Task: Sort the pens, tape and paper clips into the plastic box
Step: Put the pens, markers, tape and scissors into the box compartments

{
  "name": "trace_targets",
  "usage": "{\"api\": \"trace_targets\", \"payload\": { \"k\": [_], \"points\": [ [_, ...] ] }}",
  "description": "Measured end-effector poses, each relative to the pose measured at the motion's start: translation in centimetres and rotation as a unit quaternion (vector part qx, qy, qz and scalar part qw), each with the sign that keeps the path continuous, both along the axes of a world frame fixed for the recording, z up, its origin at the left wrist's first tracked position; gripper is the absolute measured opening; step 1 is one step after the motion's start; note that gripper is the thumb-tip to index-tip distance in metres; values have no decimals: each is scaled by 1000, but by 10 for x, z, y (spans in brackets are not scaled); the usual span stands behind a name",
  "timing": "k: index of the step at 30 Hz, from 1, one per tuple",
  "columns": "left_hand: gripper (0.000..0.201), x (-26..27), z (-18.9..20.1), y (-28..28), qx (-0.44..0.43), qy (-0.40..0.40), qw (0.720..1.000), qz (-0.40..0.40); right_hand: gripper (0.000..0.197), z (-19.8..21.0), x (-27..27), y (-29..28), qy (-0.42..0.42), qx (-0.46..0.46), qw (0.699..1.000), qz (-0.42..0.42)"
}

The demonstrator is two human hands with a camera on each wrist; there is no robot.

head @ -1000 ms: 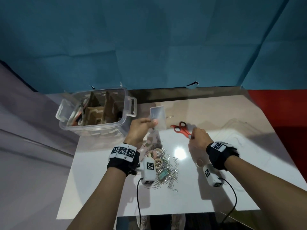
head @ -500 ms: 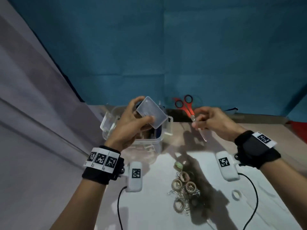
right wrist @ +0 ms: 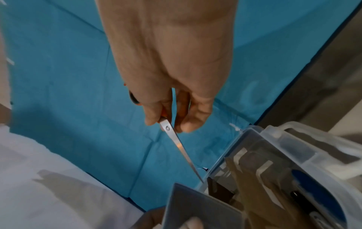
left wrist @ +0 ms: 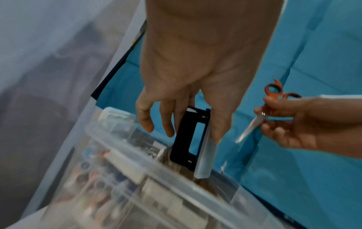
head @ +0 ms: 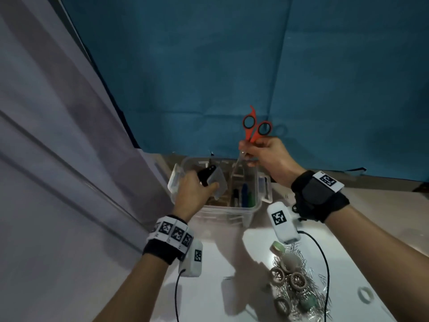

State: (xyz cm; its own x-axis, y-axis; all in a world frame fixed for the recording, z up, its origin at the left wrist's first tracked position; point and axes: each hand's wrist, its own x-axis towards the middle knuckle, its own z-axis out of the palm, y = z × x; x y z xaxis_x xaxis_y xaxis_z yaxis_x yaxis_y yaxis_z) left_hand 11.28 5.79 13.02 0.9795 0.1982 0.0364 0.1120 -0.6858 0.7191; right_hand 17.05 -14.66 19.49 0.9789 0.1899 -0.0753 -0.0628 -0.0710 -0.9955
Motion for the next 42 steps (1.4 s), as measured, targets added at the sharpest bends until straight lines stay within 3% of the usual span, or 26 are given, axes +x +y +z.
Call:
{"api": "trace_targets", "payload": {
  "k": [3, 7, 11, 15, 20, 23, 26, 32, 38, 42],
  "points": [
    [31, -1, -23, -6, 31, 15, 999, 15, 22, -2, 3, 3, -26, -48, 998, -35],
    [55, 0, -44, -12, 74, 10, 997, 22, 18, -9, 4, 9, -35, -14, 998, -46],
    [63, 3, -47, -18, 142, 79, 986, 29, 18, -18, 3, 17, -9, -17, 1000, -16],
    [59, 3, -45, -14, 168, 95, 981, 11, 20, -26, 2, 22, 22, -30, 999, 34],
    [40, -3, -40, 17, 79, 53, 995, 26, 23, -38, 7, 24, 30, -90, 989, 118],
    [31, -6, -40, 28, 50, -5, 999, 22, 17, -48, 13, 33, 18, -186, 967, 174],
    [26, -8, -34, 28, 50, -41, 998, 14, 15, -52, 17, 43, -21, -312, 924, 217],
    [26, -14, -26, 27, 24, -65, 998, 8, 19, -51, 24, 57, -61, -395, 885, 239],
    [16, -19, -24, 11, 15, -60, 998, -4, 14, -46, 23, 46, -80, -404, 882, 227],
    [21, -17, -22, -3, 8, -61, 998, -12, 20, -58, 13, 57, -116, -483, 828, 261]
  ]
}}
